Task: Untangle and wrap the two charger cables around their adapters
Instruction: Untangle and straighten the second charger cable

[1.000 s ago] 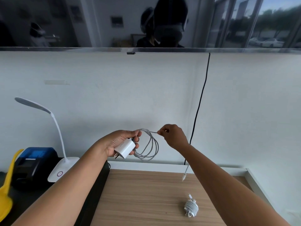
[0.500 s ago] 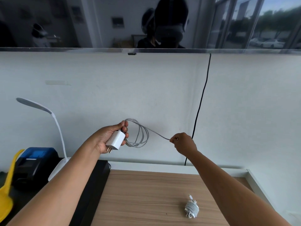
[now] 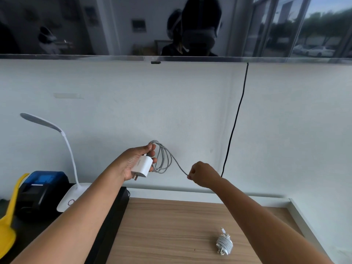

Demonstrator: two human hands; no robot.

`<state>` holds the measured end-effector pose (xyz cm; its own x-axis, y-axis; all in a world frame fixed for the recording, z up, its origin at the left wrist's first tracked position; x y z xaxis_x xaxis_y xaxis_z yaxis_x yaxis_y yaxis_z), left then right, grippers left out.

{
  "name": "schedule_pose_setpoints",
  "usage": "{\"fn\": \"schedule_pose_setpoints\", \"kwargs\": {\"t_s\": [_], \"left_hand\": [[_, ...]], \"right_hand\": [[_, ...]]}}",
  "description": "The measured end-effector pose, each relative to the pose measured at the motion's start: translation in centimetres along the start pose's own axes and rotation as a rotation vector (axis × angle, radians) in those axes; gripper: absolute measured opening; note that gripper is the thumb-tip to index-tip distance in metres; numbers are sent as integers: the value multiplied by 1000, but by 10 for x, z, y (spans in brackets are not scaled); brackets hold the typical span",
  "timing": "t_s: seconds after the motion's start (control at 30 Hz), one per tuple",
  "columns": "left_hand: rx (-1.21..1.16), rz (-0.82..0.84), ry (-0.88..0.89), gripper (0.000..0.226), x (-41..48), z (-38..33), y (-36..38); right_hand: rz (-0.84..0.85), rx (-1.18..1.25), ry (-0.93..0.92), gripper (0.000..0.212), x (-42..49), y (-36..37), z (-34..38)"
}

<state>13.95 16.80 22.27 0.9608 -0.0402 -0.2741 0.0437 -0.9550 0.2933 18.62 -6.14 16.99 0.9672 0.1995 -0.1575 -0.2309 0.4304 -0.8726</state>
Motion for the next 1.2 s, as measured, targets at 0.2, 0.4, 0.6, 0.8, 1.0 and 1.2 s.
{"fn": "schedule_pose_setpoints", "kwargs": {"t_s": [0.2, 0.4, 0.6, 0.8, 1.0, 1.2], "left_hand": [[167, 15, 45, 27, 0, 17, 16], [306, 5, 71, 22, 0, 38, 29], [423, 70, 35, 27, 0, 57, 39], [405, 123, 21, 26, 0, 66, 48], [402, 149, 20, 24, 1, 68, 50], [584, 96, 105, 14, 3, 64, 44]], "right_hand": [[195, 222, -138, 27, -16, 3, 27], [108, 405, -169, 16, -17, -11, 31], [166, 481, -166, 21, -15, -8, 27], [56, 676, -164, 18, -13, -14, 23], [-51, 726, -117, 23, -4, -12, 12], [66, 935, 67, 14, -4, 4, 7]]}}
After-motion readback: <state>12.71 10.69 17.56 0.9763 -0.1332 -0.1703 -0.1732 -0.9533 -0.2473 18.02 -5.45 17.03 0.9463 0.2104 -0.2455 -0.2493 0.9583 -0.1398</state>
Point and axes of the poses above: each hand's wrist, its own x-axis towards the middle knuckle, its own y-axis out of the palm, z = x × y, the point moved 6 cm from there along x, towards the middle knuckle, and after that the axes turned 2 degrees about -x, right-handed, at the moved point
